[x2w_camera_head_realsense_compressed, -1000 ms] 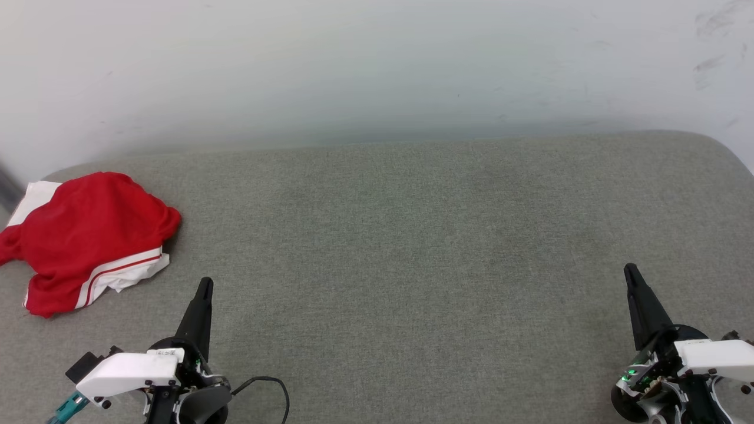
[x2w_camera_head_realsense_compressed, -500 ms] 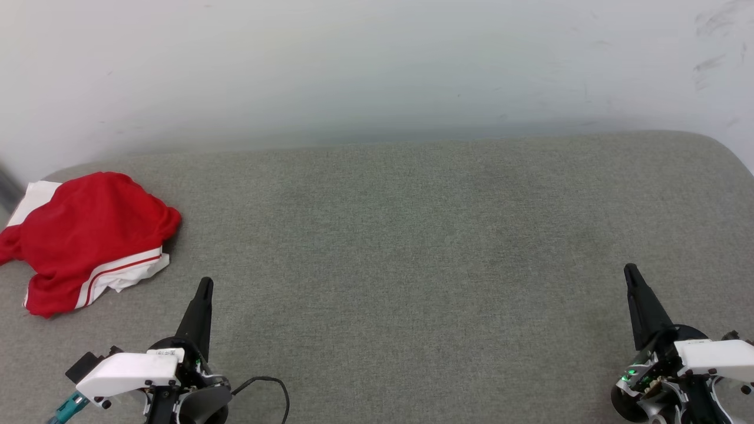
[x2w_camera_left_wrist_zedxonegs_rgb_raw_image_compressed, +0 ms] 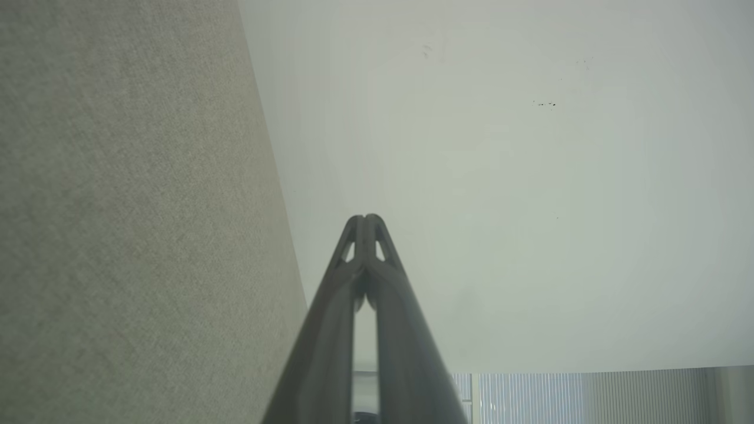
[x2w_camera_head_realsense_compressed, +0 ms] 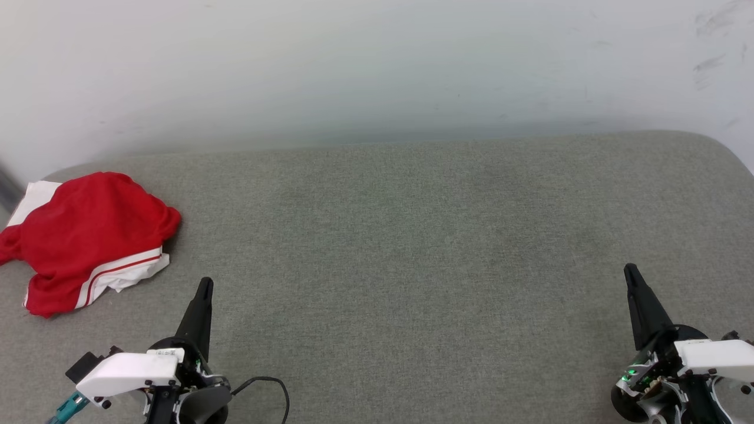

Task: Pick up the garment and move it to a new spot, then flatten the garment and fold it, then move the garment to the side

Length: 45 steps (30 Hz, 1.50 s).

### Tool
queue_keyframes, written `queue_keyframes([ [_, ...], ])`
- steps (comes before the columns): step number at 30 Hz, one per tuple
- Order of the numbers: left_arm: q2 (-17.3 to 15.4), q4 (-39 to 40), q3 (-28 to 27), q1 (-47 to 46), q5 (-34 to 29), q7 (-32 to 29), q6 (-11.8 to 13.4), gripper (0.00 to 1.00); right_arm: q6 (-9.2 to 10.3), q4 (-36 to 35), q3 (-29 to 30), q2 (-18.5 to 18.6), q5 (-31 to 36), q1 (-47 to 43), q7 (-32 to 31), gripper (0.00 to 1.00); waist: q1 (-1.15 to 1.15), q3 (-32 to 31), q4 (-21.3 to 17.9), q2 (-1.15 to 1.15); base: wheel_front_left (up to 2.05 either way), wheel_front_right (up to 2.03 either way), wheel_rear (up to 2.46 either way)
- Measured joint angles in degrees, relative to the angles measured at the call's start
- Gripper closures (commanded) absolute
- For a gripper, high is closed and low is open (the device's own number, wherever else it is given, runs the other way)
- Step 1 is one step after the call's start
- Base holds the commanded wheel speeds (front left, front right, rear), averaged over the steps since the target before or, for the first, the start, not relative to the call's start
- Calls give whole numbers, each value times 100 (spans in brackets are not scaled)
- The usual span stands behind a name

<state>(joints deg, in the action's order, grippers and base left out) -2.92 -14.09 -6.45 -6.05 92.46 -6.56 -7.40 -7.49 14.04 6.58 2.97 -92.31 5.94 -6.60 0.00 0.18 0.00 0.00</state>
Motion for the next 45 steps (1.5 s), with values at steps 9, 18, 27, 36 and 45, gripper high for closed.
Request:
queue_keyframes([
  [9, 41, -257, 43, 294, -22, 58, 9, 0, 2, 258, -36, -9, 19, -309, 56, 0, 0, 5, -3, 0, 0, 0, 0],
  [18, 38, -74, 85, 355, -270, 312, 8, 0, 1, 153, -115, -13, 299, -355, 312, 0, 0, 11, -16, 0, 0, 0, 0],
  [27, 38, 130, -75, 444, -714, 538, 8, 0, 1, 65, -85, -18, 1016, -392, 543, 0, 0, 25, -24, 0, 0, 0, 0],
  [36, 36, 361, -475, 458, -1608, 742, 8, 0, 1, -271, 45, -21, 2359, -392, 747, 0, 0, 40, -28, 0, 0, 0, 0],
  [45, 35, 904, -503, 476, -2693, 936, 155, 0, 1, -818, -121, -22, 3930, -388, 934, 0, 0, 68, -31, 0, 0, 0, 0],
])
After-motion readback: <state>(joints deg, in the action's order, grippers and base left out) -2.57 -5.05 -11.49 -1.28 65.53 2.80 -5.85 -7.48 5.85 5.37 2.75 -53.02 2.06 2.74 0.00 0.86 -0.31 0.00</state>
